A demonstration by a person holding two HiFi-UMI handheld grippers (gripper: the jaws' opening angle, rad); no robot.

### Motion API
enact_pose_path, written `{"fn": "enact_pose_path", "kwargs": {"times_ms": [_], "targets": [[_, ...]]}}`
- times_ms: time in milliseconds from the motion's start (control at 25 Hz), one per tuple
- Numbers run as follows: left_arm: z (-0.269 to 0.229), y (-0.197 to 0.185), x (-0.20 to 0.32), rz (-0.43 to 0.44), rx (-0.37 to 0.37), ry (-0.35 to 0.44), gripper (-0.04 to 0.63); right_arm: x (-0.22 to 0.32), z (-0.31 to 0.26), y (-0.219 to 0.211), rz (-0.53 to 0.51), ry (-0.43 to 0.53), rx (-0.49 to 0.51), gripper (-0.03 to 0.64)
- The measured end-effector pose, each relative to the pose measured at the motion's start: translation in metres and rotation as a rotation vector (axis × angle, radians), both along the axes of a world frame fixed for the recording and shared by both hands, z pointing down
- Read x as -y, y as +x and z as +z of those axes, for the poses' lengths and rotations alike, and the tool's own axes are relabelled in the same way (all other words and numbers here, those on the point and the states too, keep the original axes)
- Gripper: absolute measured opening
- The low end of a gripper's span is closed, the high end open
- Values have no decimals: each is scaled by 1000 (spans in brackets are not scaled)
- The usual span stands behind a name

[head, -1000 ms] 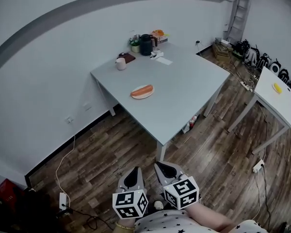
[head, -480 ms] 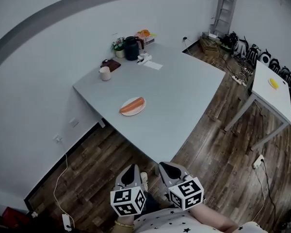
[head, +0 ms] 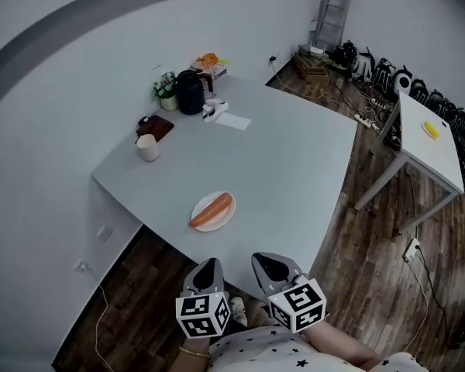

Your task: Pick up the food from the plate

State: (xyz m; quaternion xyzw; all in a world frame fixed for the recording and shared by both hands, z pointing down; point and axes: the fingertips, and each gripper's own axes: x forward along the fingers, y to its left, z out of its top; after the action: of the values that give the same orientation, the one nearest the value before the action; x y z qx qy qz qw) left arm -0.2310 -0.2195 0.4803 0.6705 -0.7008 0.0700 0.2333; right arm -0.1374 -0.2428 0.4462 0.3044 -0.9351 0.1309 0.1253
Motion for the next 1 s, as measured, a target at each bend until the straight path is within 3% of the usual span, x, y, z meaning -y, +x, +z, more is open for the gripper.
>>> {"fn": "enact_pose_path", "kwargs": {"times_ms": [320,520,720,1000], "targets": [[33,-48,73,140,48,-88,8,58,21,-32,87,-54,-51,-2],[58,-67,122,339,253,-159,11,77,33,-33,147,-87,-81,-2],[90,-69,170,583,334,-277,199,87,48,-35,171,-117,-106,-2],[146,-61,202,795,395,-512,221,100,51,-34,206,-124,-117,-2]]}}
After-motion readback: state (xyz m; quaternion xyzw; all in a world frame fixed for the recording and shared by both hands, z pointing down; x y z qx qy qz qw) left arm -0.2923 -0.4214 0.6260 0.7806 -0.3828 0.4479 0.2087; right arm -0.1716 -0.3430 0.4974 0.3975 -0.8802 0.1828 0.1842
